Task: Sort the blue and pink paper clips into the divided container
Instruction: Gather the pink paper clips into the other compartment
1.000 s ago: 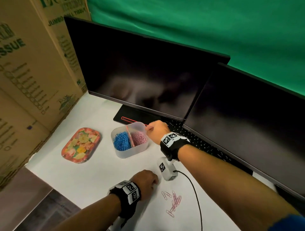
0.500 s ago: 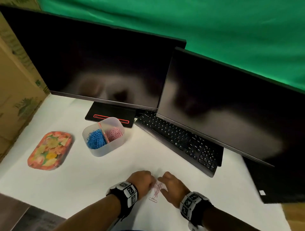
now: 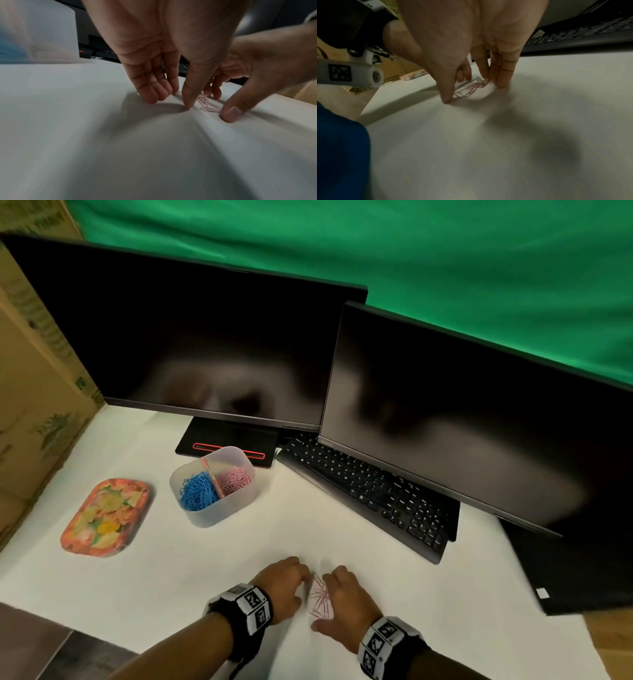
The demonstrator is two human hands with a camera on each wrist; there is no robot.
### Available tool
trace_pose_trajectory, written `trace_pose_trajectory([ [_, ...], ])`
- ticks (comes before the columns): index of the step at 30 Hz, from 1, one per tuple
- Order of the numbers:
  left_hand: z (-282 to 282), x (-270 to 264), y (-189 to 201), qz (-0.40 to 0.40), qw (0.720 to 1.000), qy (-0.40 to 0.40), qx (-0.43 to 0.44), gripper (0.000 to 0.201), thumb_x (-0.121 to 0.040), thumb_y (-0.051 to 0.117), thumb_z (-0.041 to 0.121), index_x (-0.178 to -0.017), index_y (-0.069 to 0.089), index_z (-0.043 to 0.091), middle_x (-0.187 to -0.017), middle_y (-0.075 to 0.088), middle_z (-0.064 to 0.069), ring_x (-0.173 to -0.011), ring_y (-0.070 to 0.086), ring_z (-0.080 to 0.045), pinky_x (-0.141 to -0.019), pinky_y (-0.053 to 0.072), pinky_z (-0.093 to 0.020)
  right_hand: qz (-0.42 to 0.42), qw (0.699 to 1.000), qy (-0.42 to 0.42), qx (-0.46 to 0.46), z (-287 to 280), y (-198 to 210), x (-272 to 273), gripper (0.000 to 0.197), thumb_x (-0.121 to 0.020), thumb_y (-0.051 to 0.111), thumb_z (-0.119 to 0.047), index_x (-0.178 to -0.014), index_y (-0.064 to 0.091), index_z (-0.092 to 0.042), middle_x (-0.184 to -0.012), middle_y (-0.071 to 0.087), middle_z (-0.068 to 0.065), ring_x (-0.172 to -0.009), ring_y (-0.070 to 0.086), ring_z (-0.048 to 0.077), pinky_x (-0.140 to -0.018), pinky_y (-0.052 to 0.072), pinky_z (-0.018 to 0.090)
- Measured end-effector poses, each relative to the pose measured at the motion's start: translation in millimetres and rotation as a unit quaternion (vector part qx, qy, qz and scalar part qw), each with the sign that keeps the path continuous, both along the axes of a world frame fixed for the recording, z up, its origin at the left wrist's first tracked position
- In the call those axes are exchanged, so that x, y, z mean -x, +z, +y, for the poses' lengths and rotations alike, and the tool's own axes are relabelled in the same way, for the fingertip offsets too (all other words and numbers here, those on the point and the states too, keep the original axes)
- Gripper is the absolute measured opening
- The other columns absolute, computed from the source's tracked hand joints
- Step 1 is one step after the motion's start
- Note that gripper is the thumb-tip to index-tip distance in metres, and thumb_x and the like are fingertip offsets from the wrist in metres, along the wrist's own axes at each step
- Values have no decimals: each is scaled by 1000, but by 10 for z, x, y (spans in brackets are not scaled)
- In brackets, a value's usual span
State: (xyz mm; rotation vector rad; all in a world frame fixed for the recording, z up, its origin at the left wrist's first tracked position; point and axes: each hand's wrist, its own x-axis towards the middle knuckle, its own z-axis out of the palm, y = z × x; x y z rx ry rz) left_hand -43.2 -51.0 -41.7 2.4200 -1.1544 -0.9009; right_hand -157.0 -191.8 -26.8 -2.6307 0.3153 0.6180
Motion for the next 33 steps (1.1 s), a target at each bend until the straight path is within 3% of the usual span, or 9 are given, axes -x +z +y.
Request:
trace_pose_trajectory([
  [4,-48,57,0,-22,1000,-15,13,40,-81,57,19,-120,56,21,-115,49,0,-101,58,-24,-85,49,-34,-24,999,-20,-22,79,-26,-59,44,-86,62,-32,-127,51,-19,-123,43,2,-116,49,21,-96,45,31],
  [8,-78,71,-31,-25,1000,-4,18,33,-80,60,23,-113,57,21,-112,49,2,-97,59,-23,-82,49,-33,-38,998,-35,-24,63,-30,-103,30,-92,52,-23,-121,56,-17,-119,51,5,-109,55,22,-92,46,30],
  [11,-110,67,-5,-26,1000,-5,16,24,-81,59,26,-104,60,19,-102,48,2,-92,60,-25,-78,47,-32,-48,998,-46,-22,47,-27,-132,32,-91,53,-23,-122,55,-16,-122,52,5,-111,55,22,-93,46,30],
  [16,-94,81,35,-10,999,2,32,23,-79,58,32,-100,60,23,-96,41,11,-91,60,-22,-77,49,-30,-22,997,-67,-9,-29,-34,-4,61,-82,67,-38,-134,43,-18,-128,43,2,-120,49,22,-99,45,32],
  [19,-96,87,54,-8,1000,-28,6,33,-76,64,36,-107,59,22,-104,47,6,-94,59,-22,-77,47,-29,-13,997,-67,-19,-29,-36,34,48,-84,65,-37,-127,51,-20,-122,47,1,-111,55,21,-93,47,30],
  [22,-176,115,80,-36,999,-35,-16,22,-84,57,26,-103,62,17,-108,54,-4,-97,60,-26,-77,44,-29,-34,996,-75,-27,-6,-15,-27,25,-90,56,-33,-111,63,-22,-104,51,0,-97,59,20,-84,49,29],
  [28,-263,156,91,-46,997,-30,-51,23,-89,48,14,-105,64,11,-112,61,-9,-103,59,-28,-86,47,-33,-18,997,-71,-39,3,33,-152,19,-92,49,-21,-101,64,-13,-105,60,6,-95,61,24,-76,45,26],
  [31,-256,150,74,-42,998,-25,-50,23,-88,47,11,-106,63,12,-112,62,-8,-103,60,-29,-87,49,-32,0,994,-79,-77,-48,72,-221,18,-90,51,-20,-92,67,-12,-84,61,3,-76,61,18,-72,51,27],
  [33,-242,141,70,-45,998,-27,-44,23,-89,47,11,-107,61,12,-112,61,-8,-102,60,-29,-87,49,-33,14,993,-71,-90,-80,92,-275,16,-90,53,-23,-88,66,-14,-80,58,-2,-73,57,15,-69,50,26],
])
